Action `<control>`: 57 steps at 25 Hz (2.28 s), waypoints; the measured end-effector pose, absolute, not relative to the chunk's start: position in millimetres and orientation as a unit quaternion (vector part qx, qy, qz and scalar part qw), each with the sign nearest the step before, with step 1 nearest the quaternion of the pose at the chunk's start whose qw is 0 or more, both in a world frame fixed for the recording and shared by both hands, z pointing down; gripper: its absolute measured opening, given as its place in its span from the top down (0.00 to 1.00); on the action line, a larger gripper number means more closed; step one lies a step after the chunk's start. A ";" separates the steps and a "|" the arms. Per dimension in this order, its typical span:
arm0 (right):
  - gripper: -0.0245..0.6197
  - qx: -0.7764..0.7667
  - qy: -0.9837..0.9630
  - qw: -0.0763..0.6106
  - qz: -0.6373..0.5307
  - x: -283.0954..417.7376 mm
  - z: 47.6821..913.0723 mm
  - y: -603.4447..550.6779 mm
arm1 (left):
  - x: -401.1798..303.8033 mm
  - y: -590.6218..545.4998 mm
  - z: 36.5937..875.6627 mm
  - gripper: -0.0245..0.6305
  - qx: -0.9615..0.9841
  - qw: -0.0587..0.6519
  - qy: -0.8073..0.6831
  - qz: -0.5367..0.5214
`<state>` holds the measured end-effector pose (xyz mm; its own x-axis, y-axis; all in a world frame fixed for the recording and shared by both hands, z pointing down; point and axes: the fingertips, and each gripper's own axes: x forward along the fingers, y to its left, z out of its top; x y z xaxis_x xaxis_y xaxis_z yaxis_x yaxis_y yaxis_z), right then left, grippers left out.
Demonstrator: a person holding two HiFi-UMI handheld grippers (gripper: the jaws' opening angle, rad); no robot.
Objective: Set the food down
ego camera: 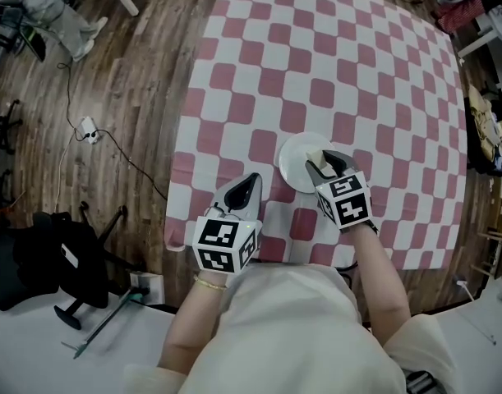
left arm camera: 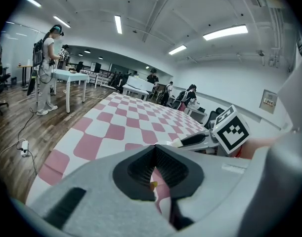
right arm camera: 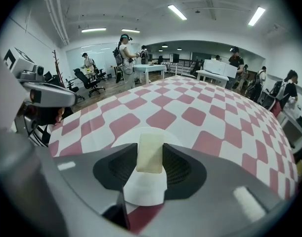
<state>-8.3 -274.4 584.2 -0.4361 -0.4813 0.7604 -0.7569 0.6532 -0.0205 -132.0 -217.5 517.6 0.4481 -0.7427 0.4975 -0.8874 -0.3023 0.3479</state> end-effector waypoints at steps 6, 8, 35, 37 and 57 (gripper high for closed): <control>0.70 0.369 -0.809 0.414 0.194 -7.9 601.6 -272.1 | -128.7 -217.8 528.2 0.96 0.804 0.309 -0.490 0.132; 0.70 0.367 -0.807 0.419 0.197 -9.5 604.9 -274.1 | -127.3 -219.6 531.0 0.96 0.807 0.311 -0.484 0.135; 0.70 0.355 -0.794 0.458 0.185 -18.6 617.1 -275.6 | -103.8 -215.4 542.0 0.96 0.825 0.320 -0.440 0.152; 0.70 0.360 -0.793 0.459 0.178 -17.5 616.1 -276.7 | -104.9 -215.2 540.9 0.96 0.824 0.321 -0.441 0.151; 0.68 0.377 -0.824 0.390 0.162 -18.3 572.7 -259.6 | -96.0 -197.4 530.7 0.96 0.820 0.315 -0.456 0.142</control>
<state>-18.3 -259.6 572.7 -0.4120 -0.4957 0.7645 -0.7480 0.6631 0.0269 -96.0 -197.4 530.7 0.5438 -0.6581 0.5207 -0.8374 -0.3853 0.3876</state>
